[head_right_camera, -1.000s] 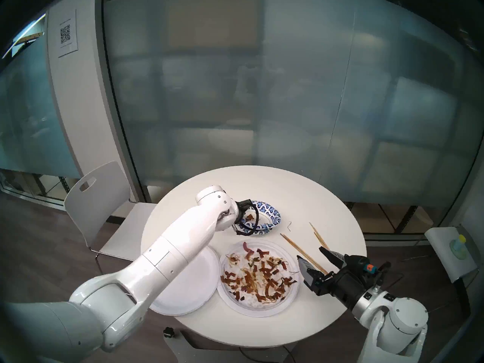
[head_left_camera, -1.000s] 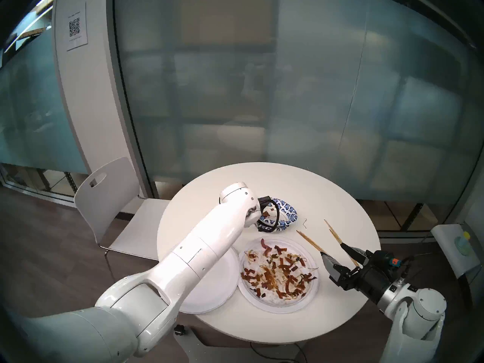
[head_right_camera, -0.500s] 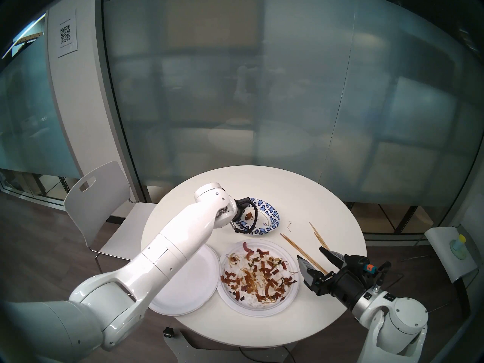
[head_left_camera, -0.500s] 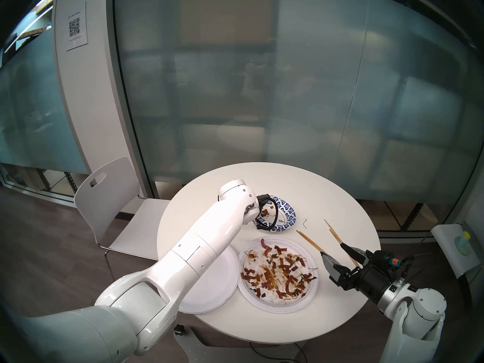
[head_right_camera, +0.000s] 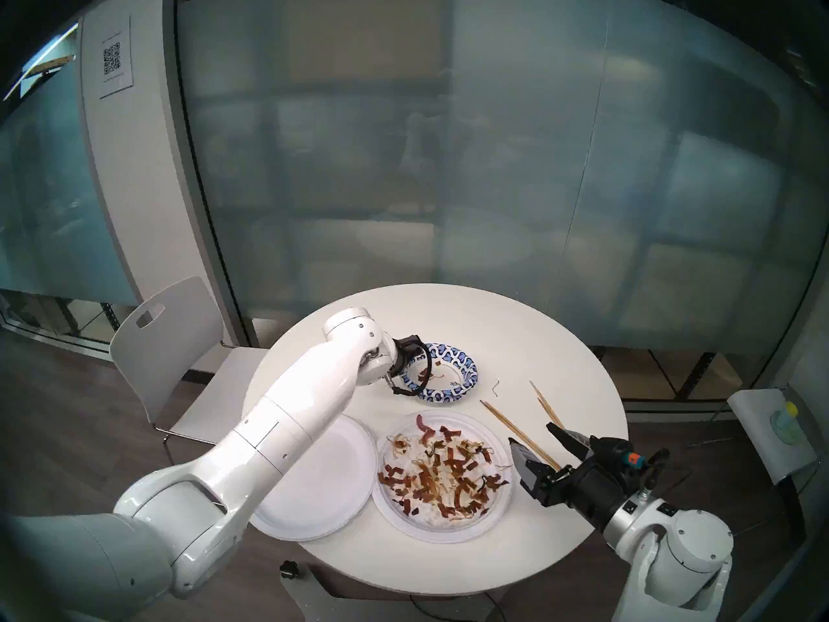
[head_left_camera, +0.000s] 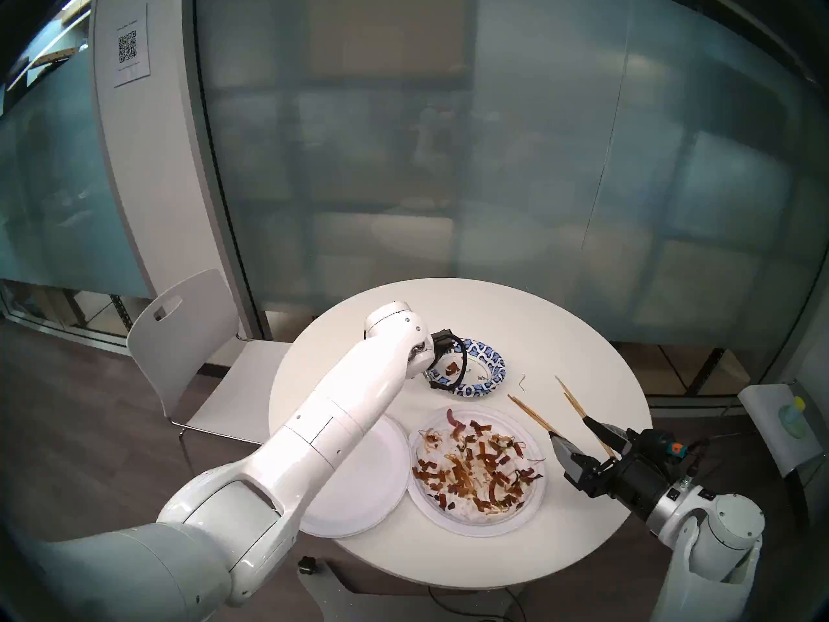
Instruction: Stack the plates into one stack
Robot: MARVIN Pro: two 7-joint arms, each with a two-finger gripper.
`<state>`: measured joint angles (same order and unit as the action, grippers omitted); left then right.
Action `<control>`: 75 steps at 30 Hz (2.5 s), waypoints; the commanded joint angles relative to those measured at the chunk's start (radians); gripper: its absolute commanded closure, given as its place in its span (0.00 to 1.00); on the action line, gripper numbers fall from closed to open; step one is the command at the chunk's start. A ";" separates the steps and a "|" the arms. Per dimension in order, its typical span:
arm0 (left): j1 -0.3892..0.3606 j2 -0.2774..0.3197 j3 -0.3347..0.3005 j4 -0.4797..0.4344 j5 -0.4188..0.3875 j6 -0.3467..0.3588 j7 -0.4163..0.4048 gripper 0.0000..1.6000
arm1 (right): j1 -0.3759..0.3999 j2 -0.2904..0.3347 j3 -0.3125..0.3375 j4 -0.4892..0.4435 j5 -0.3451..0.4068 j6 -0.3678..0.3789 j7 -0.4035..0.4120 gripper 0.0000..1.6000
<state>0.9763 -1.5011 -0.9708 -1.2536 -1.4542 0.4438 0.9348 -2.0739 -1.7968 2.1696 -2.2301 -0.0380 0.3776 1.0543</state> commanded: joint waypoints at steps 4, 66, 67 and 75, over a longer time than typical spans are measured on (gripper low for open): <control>-0.008 0.005 -0.014 -0.032 -0.018 0.011 -0.007 0.02 | 0.004 0.002 -0.003 -0.018 0.006 0.000 -0.002 0.00; -0.086 -0.128 0.017 0.208 0.052 -0.075 -0.021 0.44 | 0.004 0.002 -0.003 -0.018 0.006 0.000 -0.002 0.00; -0.086 -0.128 0.017 0.209 0.053 -0.075 -0.021 0.50 | 0.004 0.002 -0.003 -0.018 0.006 0.000 -0.002 0.00; -0.091 -0.136 0.018 0.233 0.060 -0.073 -0.024 0.52 | 0.004 0.002 -0.003 -0.018 0.006 0.000 -0.002 0.00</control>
<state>0.9137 -1.6198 -0.9501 -1.0283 -1.3955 0.3774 0.9181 -2.0739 -1.7968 2.1695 -2.2301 -0.0380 0.3776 1.0542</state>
